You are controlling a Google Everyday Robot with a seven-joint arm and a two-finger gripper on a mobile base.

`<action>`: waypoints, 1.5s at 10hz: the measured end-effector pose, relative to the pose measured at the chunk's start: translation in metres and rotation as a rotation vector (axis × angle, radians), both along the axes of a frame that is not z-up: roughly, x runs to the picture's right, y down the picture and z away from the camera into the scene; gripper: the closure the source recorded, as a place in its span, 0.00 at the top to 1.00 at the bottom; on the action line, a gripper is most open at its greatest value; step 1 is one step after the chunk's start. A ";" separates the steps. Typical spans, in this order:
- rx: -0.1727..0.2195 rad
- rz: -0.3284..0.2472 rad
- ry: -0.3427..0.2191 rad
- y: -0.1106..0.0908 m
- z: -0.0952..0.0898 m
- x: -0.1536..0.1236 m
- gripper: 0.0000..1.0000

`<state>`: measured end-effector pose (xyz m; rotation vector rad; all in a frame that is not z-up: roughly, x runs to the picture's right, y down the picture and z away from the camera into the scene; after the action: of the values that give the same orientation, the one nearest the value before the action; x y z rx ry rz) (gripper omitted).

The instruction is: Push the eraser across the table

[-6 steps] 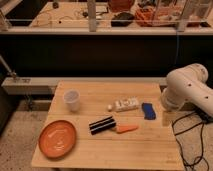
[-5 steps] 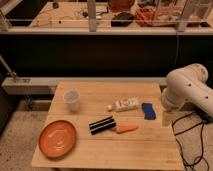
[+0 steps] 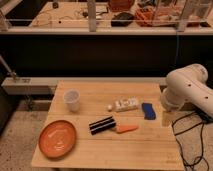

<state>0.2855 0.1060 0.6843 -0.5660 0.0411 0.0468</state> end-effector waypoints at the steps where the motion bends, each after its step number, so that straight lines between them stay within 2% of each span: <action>1: 0.000 0.000 0.000 0.000 0.000 0.000 0.80; 9: 0.000 -0.007 -0.008 0.001 0.000 -0.003 0.80; 12: -0.002 -0.041 -0.052 0.000 0.001 -0.038 0.80; 15: -0.003 -0.058 -0.078 0.003 0.002 -0.045 0.80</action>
<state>0.2403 0.1091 0.6868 -0.5686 -0.0188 -0.0315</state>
